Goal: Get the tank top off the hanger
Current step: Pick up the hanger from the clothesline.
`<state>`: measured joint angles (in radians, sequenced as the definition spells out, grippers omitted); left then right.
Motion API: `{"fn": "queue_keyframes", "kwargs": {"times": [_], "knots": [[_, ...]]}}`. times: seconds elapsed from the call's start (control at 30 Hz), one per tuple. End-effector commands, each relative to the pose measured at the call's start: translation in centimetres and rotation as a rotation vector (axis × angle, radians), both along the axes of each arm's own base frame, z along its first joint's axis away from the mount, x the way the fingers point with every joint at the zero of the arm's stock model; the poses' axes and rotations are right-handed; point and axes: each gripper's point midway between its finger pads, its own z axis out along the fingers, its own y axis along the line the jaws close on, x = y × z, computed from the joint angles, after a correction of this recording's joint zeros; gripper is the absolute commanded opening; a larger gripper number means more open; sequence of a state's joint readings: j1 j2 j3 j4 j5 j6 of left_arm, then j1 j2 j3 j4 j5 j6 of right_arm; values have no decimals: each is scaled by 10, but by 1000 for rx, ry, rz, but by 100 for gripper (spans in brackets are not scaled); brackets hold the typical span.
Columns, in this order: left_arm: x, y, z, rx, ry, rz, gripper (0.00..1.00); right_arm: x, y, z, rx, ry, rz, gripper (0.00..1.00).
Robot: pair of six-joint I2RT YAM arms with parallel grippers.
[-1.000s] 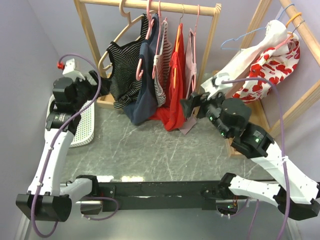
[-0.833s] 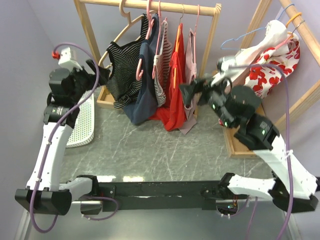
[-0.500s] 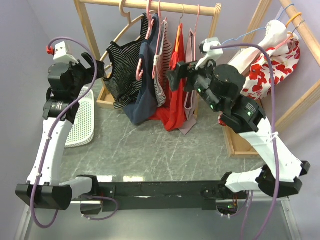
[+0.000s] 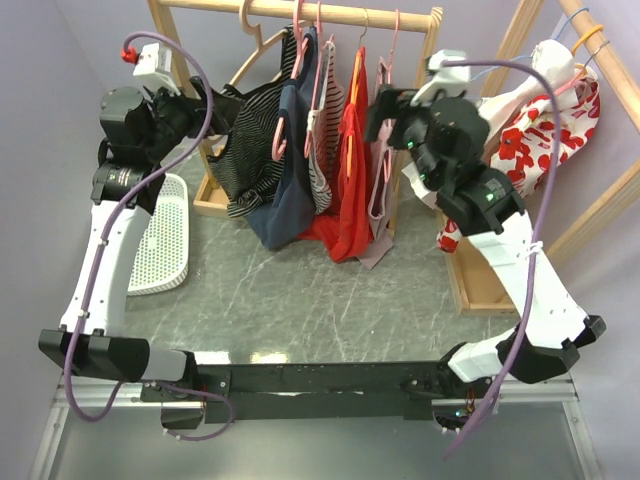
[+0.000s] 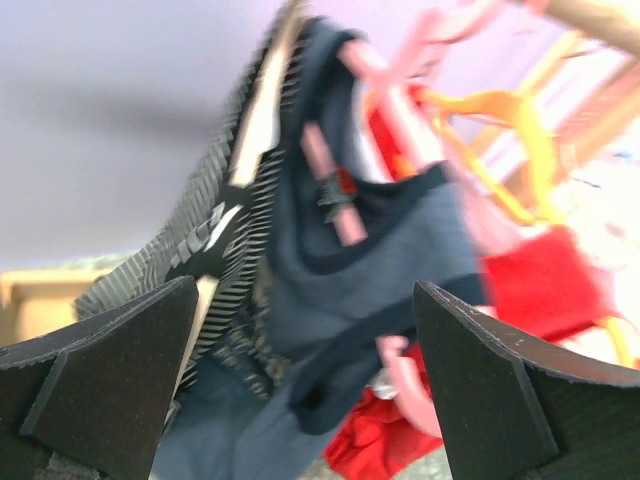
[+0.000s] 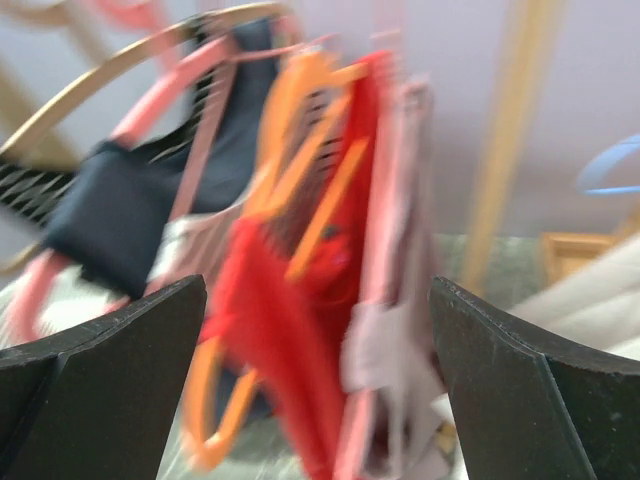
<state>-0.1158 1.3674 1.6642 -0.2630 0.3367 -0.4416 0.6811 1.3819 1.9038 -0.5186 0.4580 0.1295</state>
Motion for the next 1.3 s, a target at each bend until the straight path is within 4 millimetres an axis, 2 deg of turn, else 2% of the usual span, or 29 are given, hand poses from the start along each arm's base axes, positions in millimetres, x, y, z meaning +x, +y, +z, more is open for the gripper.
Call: {"fn": "queue_keyframes", "kwargs": {"times": [0.0,0.07,0.2,0.3,0.37,0.43,0.5,0.6,0.63,0.73,0.77,0.9,0.93,0.97,1.03,1.27], "knots": [[-29,-16,45,6,-117,-62,96,1,-23,20,99,-45,-7,100],[-32,-16,46,12,-127,-50,96,3,-22,16,91,-33,1,100],[-21,-9,30,49,-82,47,96,3,-11,10,67,-26,59,100],[-8,8,17,82,-63,167,96,-4,5,12,59,-36,163,100],[-1,31,12,101,-64,304,96,-11,18,12,51,-39,249,100],[3,52,15,107,-94,420,96,-17,26,15,58,-45,306,100],[8,56,8,127,-105,443,96,-25,41,11,53,-39,396,100],[22,50,8,164,-129,422,96,-28,49,6,61,-26,434,100],[30,47,1,176,-110,412,96,-27,51,3,63,-17,435,100],[36,41,7,166,-149,381,96,-26,52,-4,65,6,436,100],[37,35,3,169,-151,346,96,-26,52,-7,64,12,436,100],[45,34,5,126,-172,250,96,-28,52,-17,58,28,443,100],[51,34,0,125,-162,233,97,-27,51,-23,54,38,430,100],[52,38,5,121,-172,227,97,-27,50,-23,56,37,426,100],[52,28,7,137,-190,156,97,-26,49,-32,52,54,416,100],[51,5,-2,155,-169,0,99,-24,50,-45,55,80,411,100]]}}
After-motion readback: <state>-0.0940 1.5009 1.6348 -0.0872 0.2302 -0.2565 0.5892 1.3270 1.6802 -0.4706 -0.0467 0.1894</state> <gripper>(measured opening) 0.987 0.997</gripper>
